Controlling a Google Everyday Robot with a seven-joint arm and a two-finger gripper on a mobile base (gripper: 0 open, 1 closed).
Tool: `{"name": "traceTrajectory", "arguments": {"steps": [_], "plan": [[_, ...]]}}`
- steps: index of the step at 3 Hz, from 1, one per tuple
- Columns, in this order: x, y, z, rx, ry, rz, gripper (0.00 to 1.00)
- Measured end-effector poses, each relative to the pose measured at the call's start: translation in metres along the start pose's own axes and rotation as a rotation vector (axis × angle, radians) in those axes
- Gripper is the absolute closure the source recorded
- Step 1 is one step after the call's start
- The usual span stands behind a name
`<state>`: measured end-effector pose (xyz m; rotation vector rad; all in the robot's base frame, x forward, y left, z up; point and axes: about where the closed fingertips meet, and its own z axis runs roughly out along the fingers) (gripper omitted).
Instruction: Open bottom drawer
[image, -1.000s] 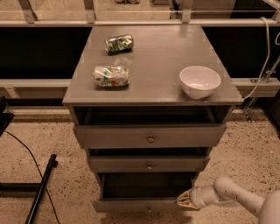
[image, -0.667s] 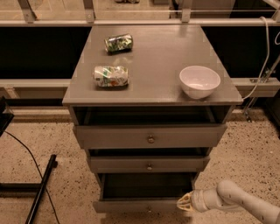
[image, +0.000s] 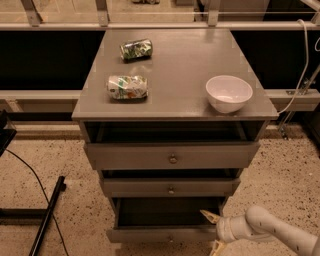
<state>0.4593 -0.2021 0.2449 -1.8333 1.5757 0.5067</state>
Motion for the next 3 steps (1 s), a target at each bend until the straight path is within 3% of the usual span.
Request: {"name": "traceTrajectory", "arguments": {"steps": [2,3], "plan": [[0.051,-0.011,0.040,-0.061,0.046,0.081,0.00],[0.069,-0.021,0.056,-0.077,0.055,0.100,0.19]]}}
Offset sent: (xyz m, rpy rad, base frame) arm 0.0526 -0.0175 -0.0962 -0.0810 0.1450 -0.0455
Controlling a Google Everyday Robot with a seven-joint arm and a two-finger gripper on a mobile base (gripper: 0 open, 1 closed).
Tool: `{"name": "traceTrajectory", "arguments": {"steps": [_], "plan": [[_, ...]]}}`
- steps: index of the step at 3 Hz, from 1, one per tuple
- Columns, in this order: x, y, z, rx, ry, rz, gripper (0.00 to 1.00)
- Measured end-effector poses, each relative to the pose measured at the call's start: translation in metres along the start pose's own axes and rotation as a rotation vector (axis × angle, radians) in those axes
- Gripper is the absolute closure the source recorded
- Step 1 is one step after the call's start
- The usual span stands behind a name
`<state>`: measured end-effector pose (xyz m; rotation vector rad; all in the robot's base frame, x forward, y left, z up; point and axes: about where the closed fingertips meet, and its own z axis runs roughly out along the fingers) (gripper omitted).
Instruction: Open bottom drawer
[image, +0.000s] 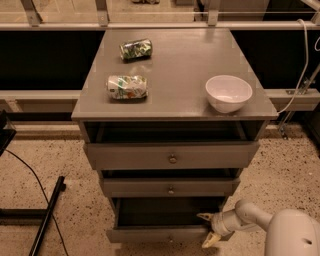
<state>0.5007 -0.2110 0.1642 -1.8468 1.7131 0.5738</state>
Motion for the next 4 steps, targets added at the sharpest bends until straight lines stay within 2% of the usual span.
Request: {"name": "traceTrajectory", "arguments": {"steps": [1,2,3,4], "plan": [[0.000,-0.006,0.002,-0.015,-0.004,-0.013,0.42],[-0.012,0.005,-0.004,-0.061,-0.020,-0.033,0.59],[-0.024,0.026,-0.005,-0.129,-0.034,-0.041,0.52],[-0.034,0.043,-0.004,-0.186,-0.056,-0.047,0.52]]}}
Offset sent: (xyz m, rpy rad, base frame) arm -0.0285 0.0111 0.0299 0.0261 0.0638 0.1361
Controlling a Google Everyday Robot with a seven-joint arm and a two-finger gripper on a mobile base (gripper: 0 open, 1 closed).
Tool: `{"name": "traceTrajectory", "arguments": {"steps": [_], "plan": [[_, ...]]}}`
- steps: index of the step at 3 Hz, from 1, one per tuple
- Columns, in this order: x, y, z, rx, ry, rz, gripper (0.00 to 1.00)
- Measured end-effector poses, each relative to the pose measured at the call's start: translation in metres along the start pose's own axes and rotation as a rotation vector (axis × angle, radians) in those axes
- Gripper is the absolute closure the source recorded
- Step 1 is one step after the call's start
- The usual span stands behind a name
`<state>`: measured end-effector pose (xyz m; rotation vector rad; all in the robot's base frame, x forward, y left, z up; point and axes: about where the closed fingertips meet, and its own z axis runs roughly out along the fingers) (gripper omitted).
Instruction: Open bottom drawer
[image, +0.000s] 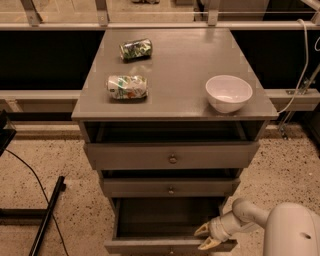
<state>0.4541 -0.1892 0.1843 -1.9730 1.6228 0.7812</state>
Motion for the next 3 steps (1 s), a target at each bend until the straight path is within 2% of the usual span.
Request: {"name": "traceTrajectory", "arguments": {"steps": [1,2,3], "plan": [[-0.008,0.019,-0.001,-0.049,-0.013,0.001,0.52],[-0.021,0.030,-0.014,-0.053,-0.022,-0.021,0.34],[-0.034,0.030,-0.032,-0.018,-0.015,-0.052,0.11]]}}
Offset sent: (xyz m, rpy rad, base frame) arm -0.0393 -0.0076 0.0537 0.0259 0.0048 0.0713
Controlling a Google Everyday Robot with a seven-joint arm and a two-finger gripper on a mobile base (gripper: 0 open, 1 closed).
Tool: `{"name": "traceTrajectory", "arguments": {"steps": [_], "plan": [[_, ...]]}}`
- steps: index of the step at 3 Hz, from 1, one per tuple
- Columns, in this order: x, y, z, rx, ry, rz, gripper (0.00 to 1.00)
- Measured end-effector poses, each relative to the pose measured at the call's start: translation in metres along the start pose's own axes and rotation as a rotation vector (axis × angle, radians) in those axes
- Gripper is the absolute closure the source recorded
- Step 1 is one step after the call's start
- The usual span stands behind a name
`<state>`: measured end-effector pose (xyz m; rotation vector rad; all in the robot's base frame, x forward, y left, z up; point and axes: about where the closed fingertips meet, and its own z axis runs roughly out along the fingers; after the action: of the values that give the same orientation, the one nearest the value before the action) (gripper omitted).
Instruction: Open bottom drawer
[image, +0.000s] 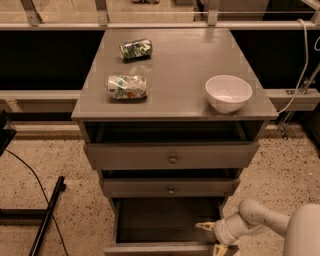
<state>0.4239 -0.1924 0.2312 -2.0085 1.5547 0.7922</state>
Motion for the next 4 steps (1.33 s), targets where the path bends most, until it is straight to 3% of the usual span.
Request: {"name": "traceTrajectory", "arguments": {"steps": [1,2,3,4], "plan": [[-0.017,0.005,-0.030,0.085,0.026,-0.015,0.14],[-0.018,0.006,-0.045,0.152,0.029,-0.005,0.37],[-0.005,-0.017,-0.040,0.201,0.043,0.013,0.68],[0.013,-0.049,-0.021,0.193,0.069,0.021,0.72]]}}
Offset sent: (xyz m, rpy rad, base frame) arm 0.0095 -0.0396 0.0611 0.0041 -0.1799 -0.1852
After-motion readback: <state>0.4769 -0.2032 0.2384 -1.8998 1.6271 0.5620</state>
